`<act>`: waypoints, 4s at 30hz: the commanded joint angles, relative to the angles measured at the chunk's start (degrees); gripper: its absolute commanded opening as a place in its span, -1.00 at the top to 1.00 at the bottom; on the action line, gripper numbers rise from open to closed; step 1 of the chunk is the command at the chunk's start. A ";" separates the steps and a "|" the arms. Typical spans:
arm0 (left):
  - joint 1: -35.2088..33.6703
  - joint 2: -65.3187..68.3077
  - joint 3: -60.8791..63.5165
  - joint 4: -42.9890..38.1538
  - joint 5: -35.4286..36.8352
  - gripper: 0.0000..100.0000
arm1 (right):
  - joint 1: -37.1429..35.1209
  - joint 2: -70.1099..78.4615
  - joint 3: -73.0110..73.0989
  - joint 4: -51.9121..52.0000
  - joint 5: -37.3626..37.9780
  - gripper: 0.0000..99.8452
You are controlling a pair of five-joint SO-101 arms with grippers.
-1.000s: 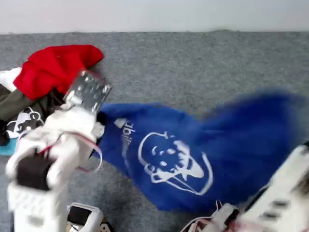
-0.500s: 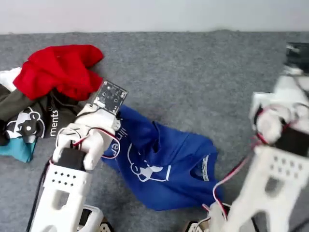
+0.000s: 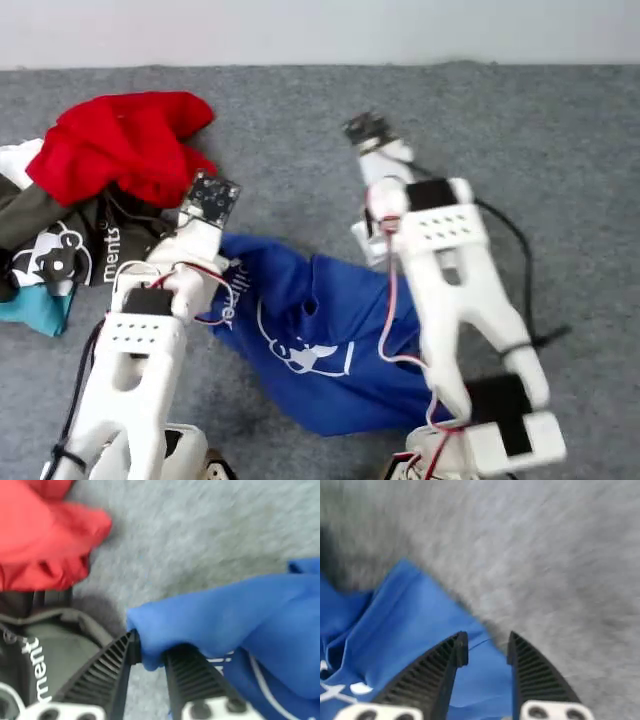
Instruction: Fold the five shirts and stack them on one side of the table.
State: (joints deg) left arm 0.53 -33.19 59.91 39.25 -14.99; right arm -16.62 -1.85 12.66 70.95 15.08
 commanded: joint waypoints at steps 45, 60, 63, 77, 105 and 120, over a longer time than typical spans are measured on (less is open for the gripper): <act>-0.53 17.14 -1.36 -5.54 9.14 0.97 | -11.91 26.59 -5.54 -12.18 0.70 0.90; -0.53 17.14 -1.63 -5.54 9.14 0.97 | -4.79 26.42 -26.20 12.62 5.63 0.98; -0.53 17.05 -2.24 -5.45 9.14 0.97 | -0.22 24.40 -32.97 19.38 5.63 0.98; -0.70 17.05 -29.49 28.92 5.98 0.97 | 8.92 -7.96 -30.95 31.87 5.63 0.98; 0.00 17.05 -58.95 46.24 0.00 0.97 | 37.58 -58.51 -23.38 11.56 5.63 0.98; 0.00 17.58 -53.58 52.57 0.00 0.97 | 4.53 -44.97 -0.35 14.64 5.63 0.98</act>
State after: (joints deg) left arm 0.44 -15.34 4.44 91.65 -14.29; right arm -3.60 -51.52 7.21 88.53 20.44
